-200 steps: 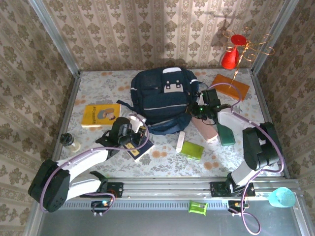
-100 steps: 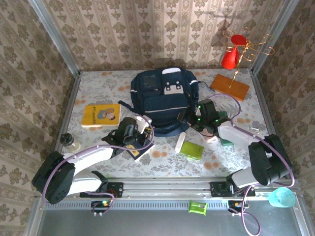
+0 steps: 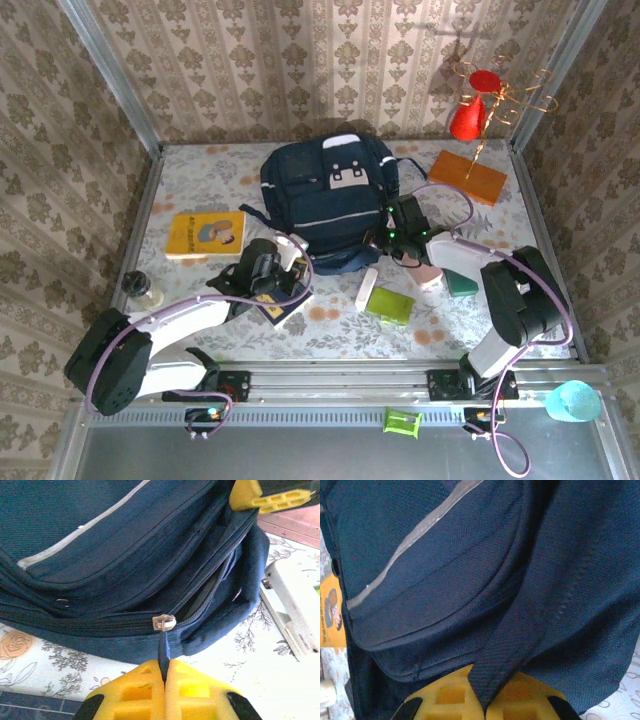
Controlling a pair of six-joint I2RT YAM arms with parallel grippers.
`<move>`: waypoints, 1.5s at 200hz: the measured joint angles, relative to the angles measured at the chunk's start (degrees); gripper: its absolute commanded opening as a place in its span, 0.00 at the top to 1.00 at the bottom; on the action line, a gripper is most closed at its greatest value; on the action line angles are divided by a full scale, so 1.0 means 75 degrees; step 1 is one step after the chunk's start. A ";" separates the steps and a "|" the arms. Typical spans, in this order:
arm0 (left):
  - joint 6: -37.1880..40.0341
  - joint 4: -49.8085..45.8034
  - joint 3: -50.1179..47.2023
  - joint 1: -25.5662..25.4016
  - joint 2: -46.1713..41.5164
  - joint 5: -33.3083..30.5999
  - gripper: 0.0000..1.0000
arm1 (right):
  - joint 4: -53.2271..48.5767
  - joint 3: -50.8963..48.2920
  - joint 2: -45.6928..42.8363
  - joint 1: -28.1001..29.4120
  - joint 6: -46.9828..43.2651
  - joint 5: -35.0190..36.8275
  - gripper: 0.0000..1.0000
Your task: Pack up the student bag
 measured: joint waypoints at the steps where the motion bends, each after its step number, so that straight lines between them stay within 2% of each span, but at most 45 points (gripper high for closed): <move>1: 0.0003 -0.0003 0.0000 0.0012 -0.0009 0.0000 1.00 | -0.0017 0.0015 0.0000 -0.0012 -0.0015 -0.0003 1.00; 40: 0.0026 -0.0064 -0.0125 0.0656 -0.0495 0.0137 1.00 | -0.0644 0.0472 -0.0003 -0.0618 -0.0979 -0.0548 1.00; 105: 0.0090 -0.0128 -0.0128 0.1562 -0.0440 0.0460 1.00 | -0.1349 0.1061 0.0064 -0.1131 -0.2005 -0.1480 1.00; 154: 0.0093 0.0143 0.0012 0.2285 0.0166 0.1026 1.00 | -0.1722 0.1361 0.0221 -0.1416 -0.2468 -0.1795 1.00; 218: 0.0122 0.0516 0.0423 0.2728 0.1040 0.1533 1.00 | -0.2209 0.1702 0.0259 -0.1580 -0.2830 -0.1714 1.00; 236: 0.0119 0.0653 0.0423 0.2655 0.1087 0.1617 1.00 | -0.2244 0.1853 0.0335 -0.1606 -0.2795 -0.1655 0.87; 262: 0.0111 0.0801 0.0423 0.2317 0.1087 0.1577 1.00 | -0.2247 0.1985 0.0495 -0.1658 -0.2736 -0.1580 0.60; 300: 0.0050 0.0828 0.0423 0.1684 0.1087 0.1306 1.00 | -0.2273 0.1915 0.0361 -0.1682 -0.2532 -0.0994 0.38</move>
